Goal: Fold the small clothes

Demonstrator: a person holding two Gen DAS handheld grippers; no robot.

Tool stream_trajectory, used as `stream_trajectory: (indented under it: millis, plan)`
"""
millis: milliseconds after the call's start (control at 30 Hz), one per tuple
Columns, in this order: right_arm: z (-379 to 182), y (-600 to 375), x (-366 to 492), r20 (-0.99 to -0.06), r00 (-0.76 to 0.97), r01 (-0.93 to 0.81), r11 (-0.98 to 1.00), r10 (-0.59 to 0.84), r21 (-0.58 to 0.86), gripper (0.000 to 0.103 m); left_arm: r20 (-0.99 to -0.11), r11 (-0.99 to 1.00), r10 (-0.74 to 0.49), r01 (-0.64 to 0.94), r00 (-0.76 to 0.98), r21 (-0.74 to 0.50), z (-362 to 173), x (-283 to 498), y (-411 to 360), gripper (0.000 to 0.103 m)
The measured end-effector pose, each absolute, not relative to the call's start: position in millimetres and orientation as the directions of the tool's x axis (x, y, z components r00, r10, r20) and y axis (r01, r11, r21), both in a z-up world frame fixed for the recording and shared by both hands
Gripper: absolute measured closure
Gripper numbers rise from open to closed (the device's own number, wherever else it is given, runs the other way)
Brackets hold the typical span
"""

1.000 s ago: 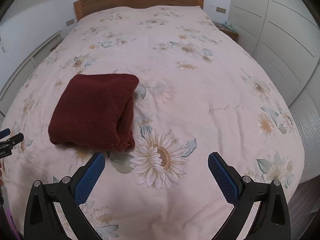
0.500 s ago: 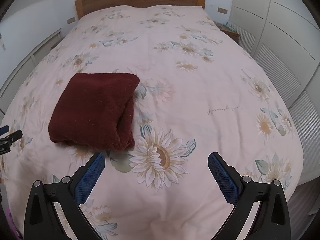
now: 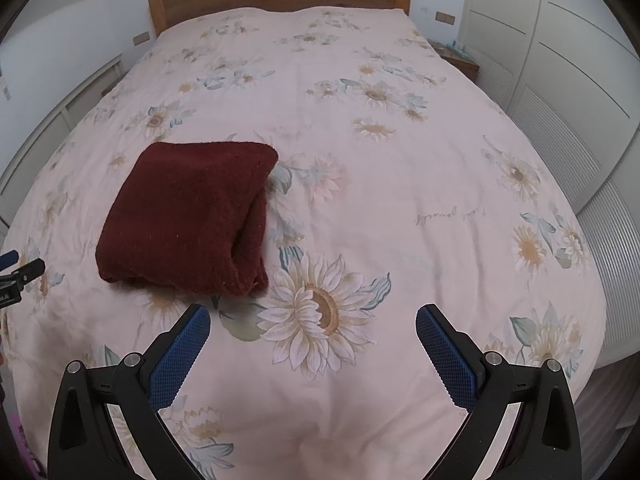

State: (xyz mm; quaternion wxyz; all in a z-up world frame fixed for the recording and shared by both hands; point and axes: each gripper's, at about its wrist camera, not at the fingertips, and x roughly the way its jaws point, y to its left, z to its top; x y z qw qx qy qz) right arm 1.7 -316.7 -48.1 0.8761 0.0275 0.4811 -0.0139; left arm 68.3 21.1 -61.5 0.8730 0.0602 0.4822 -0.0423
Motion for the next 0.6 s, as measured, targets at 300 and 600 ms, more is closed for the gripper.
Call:
stream_trajectory:
  millis: [300, 600]
  plan:
    - [-53.6, -315.2, 0.8, -0.853, 0.522, 0.047, 0.998, 0.003, 0.032, 0.000, -0.855, 0.990, -0.016, 0.128, 0.519, 0.059, -66.5, 65.9, 19.9, 0.001]
    - [-56.1, -313.7, 0.7, -0.858, 0.513, 0.042, 0.999, 0.004, 0.030, 0.000, -0.856, 0.990, -0.014, 0.128, 0.517, 0.061, -66.0, 66.7, 19.1, 0.001]
